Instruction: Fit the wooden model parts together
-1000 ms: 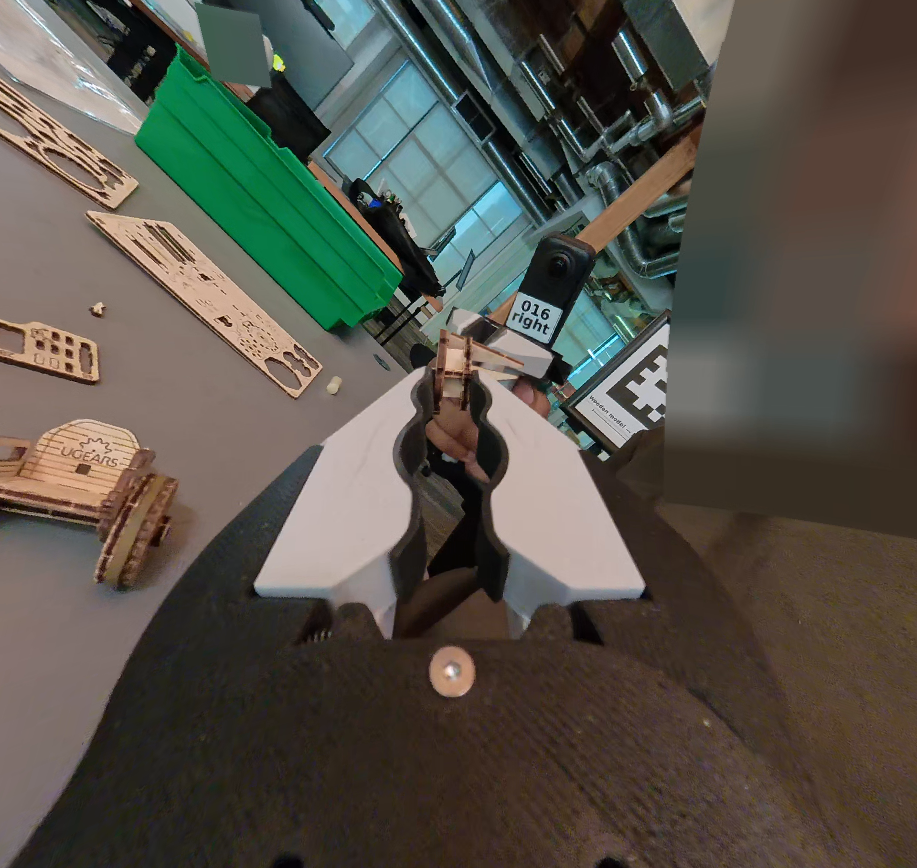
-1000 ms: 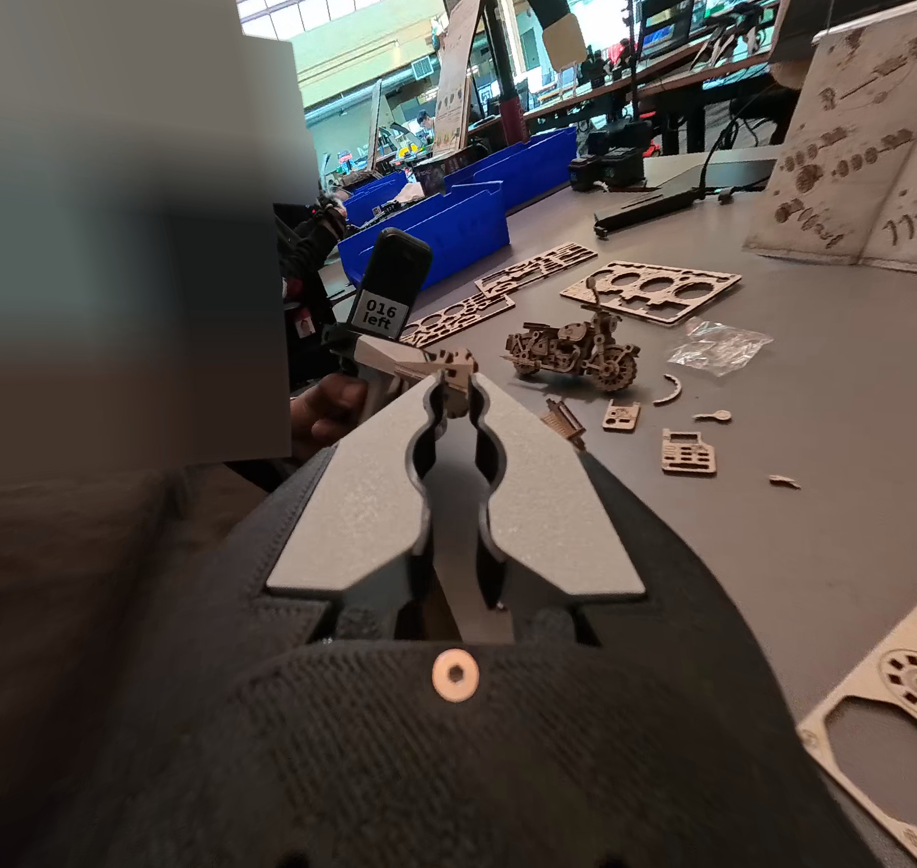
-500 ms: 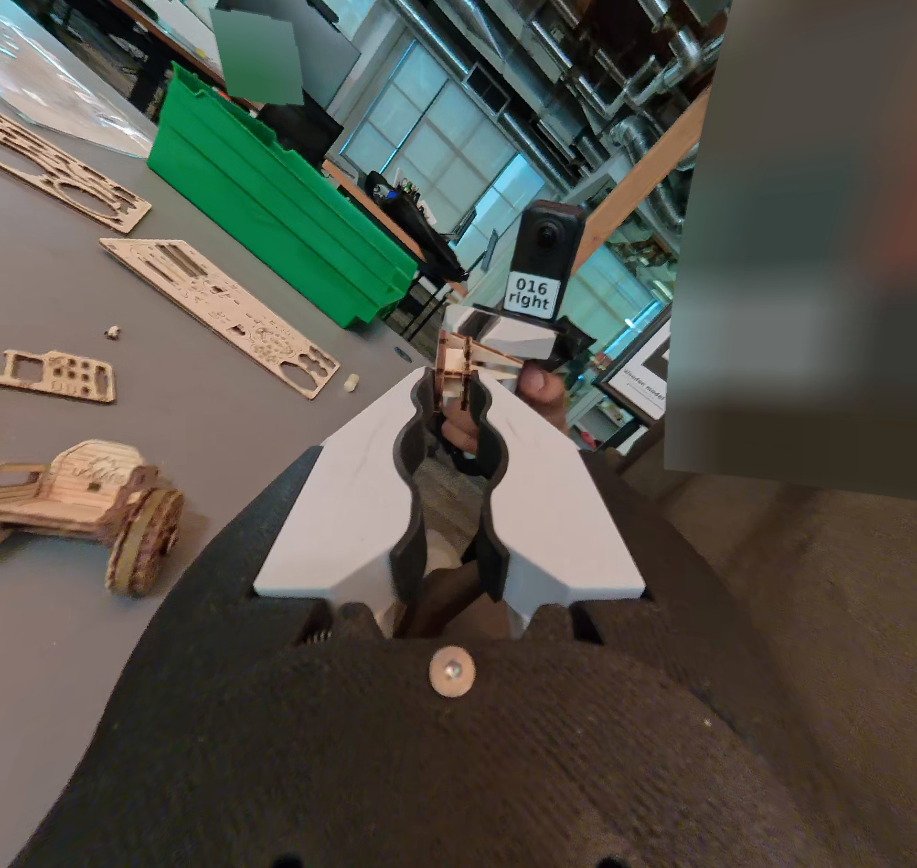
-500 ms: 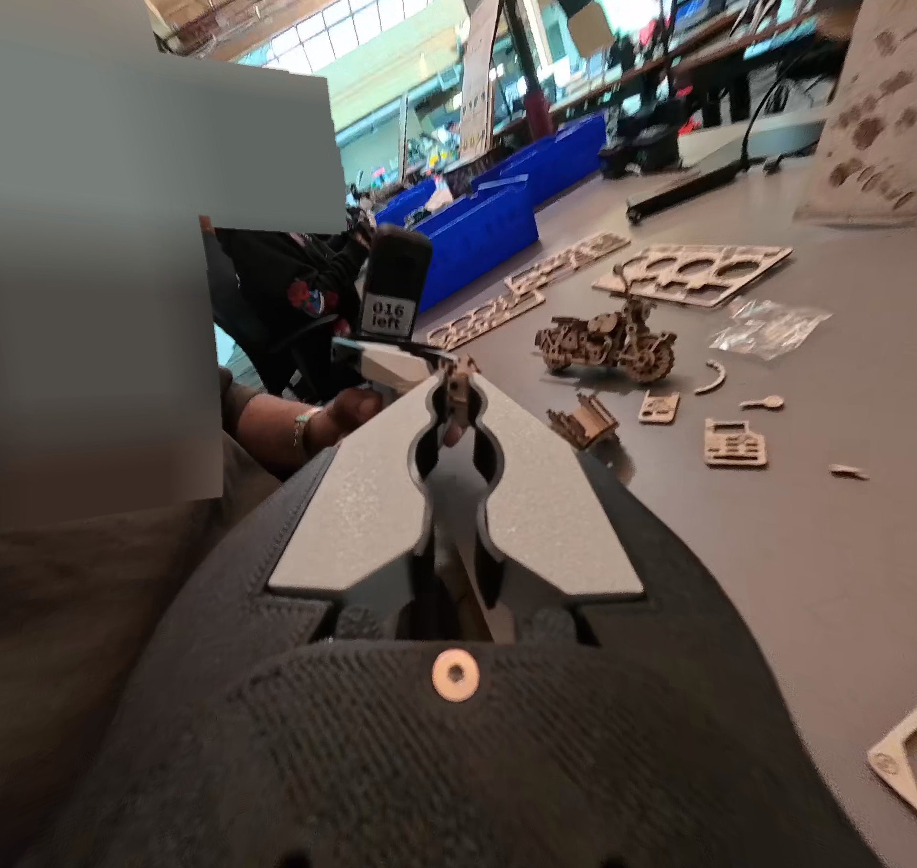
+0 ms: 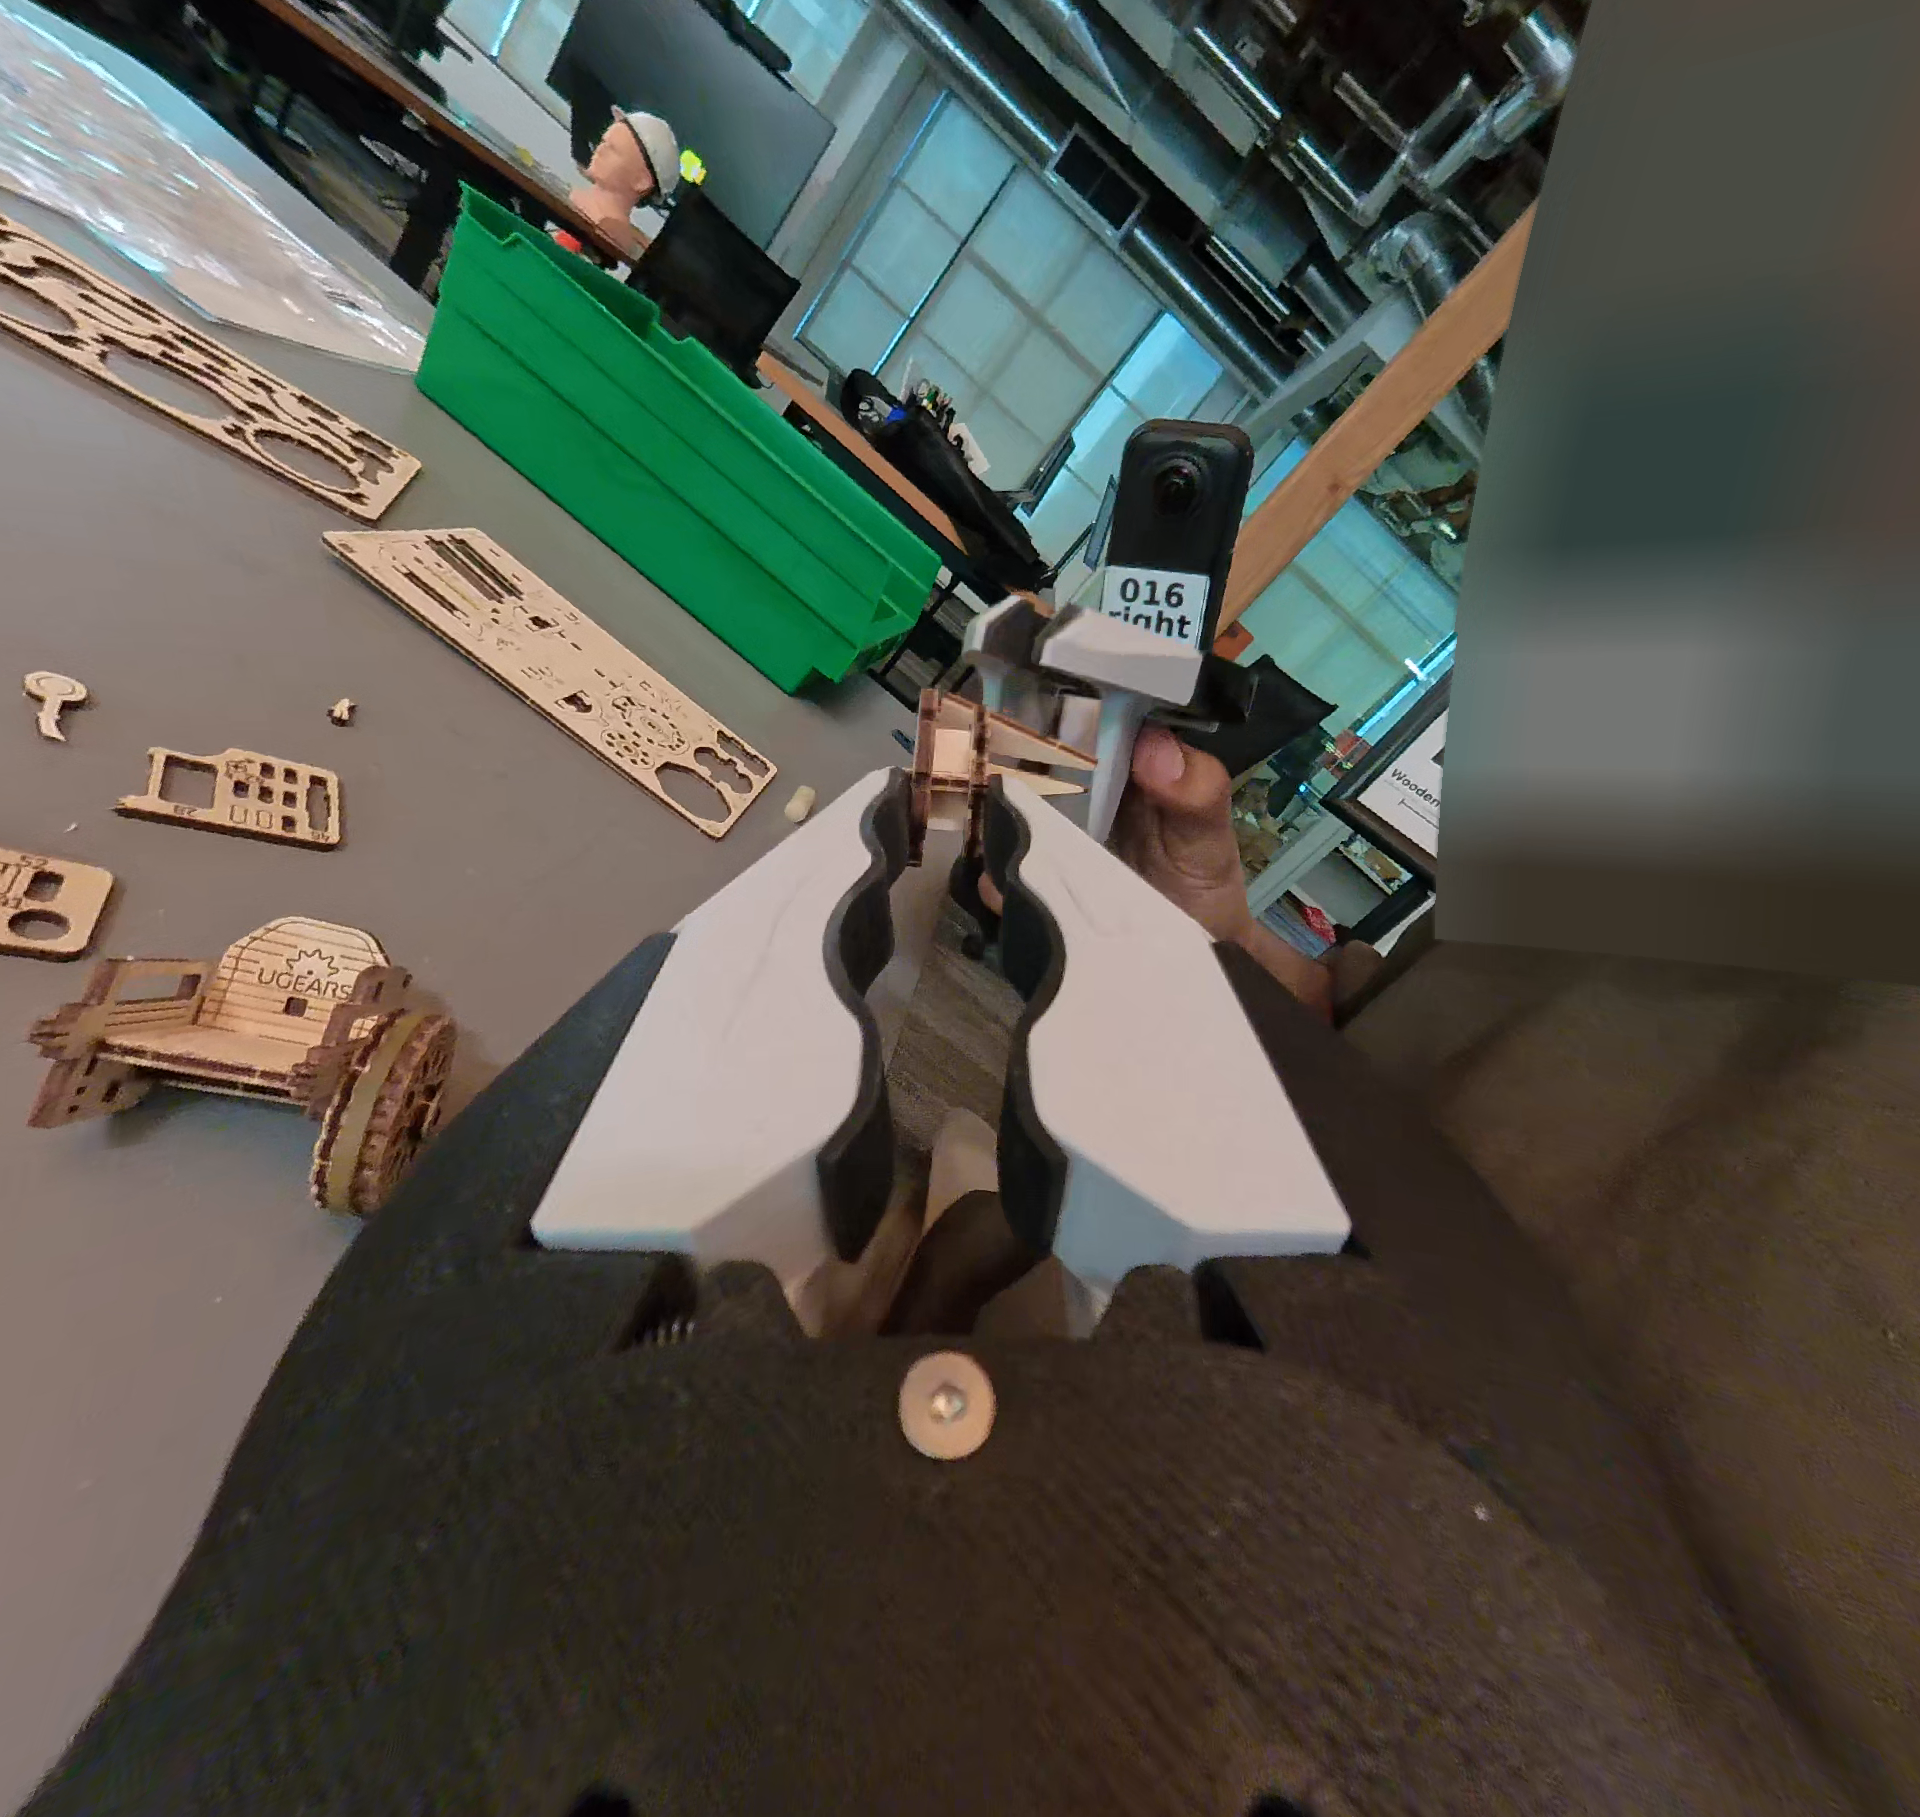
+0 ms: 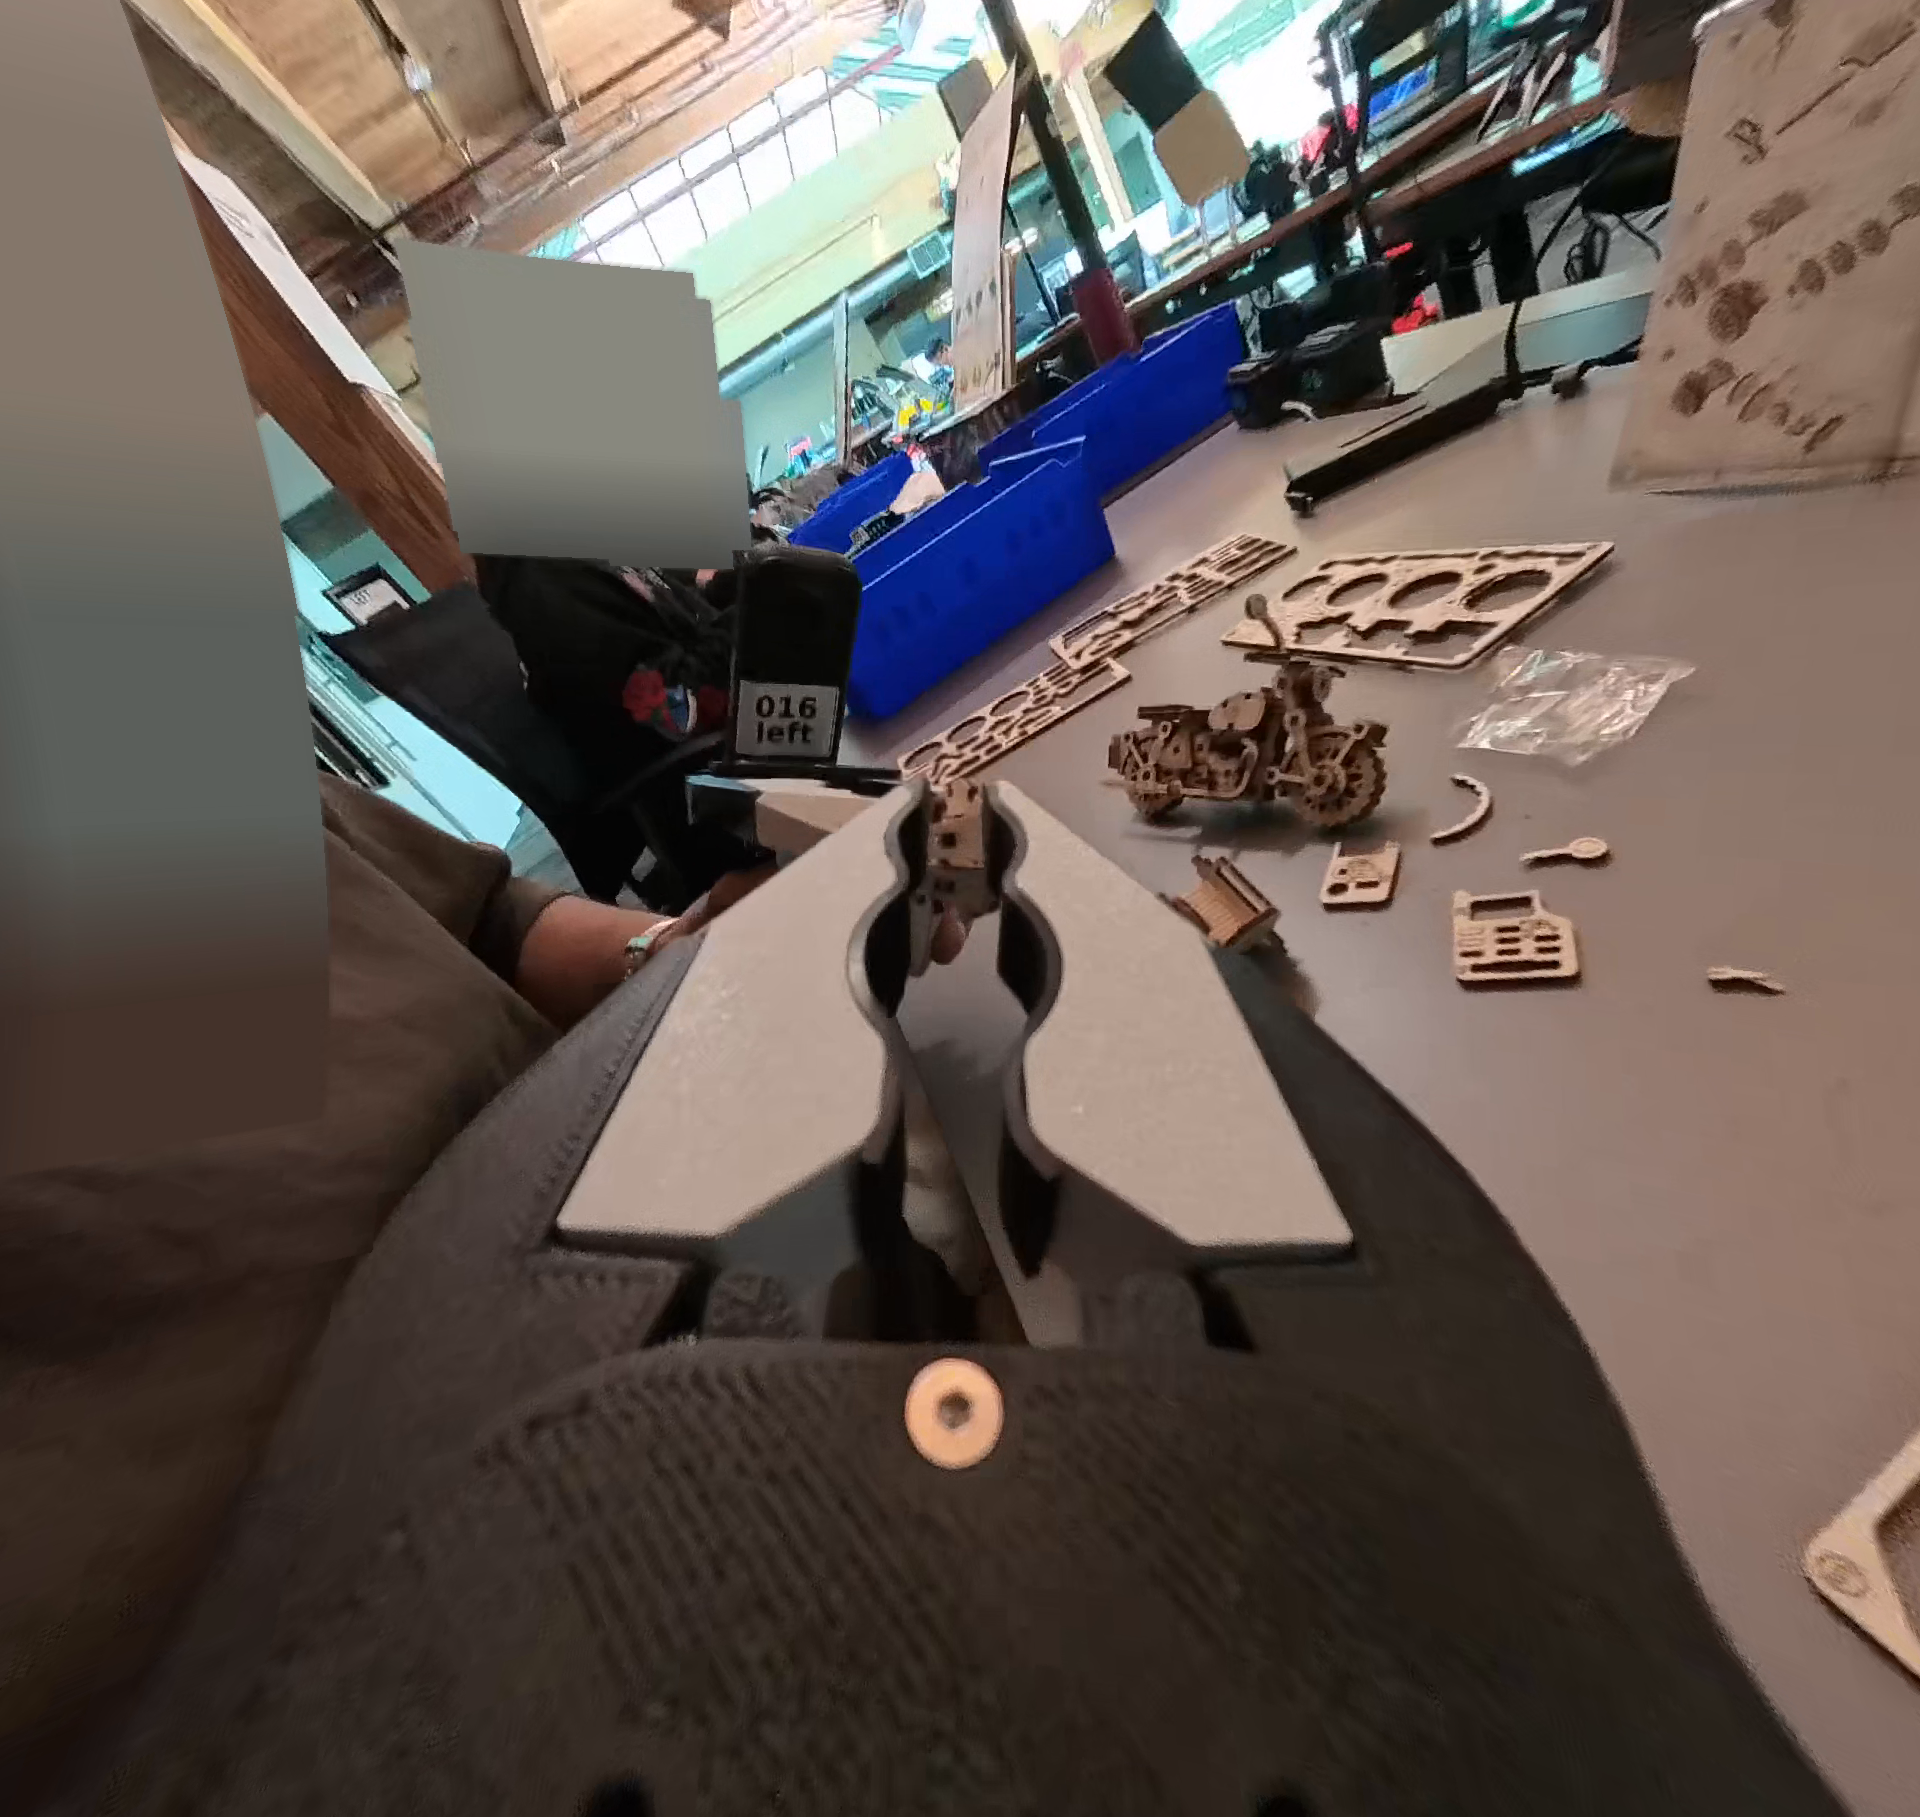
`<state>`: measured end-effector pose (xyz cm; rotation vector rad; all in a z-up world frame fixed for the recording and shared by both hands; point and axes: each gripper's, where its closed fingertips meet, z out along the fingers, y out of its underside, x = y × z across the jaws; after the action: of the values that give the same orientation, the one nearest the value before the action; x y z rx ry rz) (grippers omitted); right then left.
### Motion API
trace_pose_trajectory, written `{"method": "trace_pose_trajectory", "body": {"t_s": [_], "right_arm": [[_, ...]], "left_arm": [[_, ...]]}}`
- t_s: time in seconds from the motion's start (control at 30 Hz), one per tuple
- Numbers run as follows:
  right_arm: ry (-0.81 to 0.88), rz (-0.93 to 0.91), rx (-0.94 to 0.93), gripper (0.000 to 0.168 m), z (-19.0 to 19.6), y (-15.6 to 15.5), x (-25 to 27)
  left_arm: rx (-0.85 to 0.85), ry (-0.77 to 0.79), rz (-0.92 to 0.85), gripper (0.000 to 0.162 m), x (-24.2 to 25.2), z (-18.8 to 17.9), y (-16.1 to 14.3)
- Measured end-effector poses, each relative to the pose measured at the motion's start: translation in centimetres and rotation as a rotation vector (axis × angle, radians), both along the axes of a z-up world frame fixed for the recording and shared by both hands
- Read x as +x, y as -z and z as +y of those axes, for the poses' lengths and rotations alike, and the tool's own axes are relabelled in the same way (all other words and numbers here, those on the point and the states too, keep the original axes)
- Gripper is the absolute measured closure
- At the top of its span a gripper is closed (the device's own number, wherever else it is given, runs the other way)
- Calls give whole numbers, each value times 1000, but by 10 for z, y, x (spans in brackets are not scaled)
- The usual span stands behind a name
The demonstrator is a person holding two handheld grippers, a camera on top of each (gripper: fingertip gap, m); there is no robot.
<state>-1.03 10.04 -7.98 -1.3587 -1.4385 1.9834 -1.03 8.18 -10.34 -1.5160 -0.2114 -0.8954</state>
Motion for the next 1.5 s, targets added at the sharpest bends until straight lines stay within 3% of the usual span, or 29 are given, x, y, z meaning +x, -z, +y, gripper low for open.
{"method": "trace_pose_trajectory", "body": {"t_s": [0.1, 0.57, 0.7, 0.87, 1.03, 1.17, 1.33, 1.5], "right_arm": [[-32, -48, 17, 157, -14, 13, -4], [14, -18, 1, 157, 1, 3, -2], [-10, -64, 37, 154, -12, 16, -5], [22, -13, 2, 159, 2, 1, -1], [-13, -69, 28, 157, -9, 14, -4], [37, -4, 17, 160, 6, -2, -1], [-10, -47, 62, 159, -12, 12, -4], [24, 9, 22, 163, 3, -5, 0]], "left_arm": [[-10, -12, 1, 151, 0, 1, 1], [-11, -29, 1, 151, -3, 0, 1], [-11, -35, 31, 151, 0, 1, 2], [-11, -37, 38, 151, -1, 0, 1], [-9, -34, 46, 151, 0, 0, 0], [-8, -47, 51, 151, -2, 0, 0], [-2, -42, 78, 151, 1, 0, 0], [-7, -46, 72, 151, -1, 0, 0]]}}
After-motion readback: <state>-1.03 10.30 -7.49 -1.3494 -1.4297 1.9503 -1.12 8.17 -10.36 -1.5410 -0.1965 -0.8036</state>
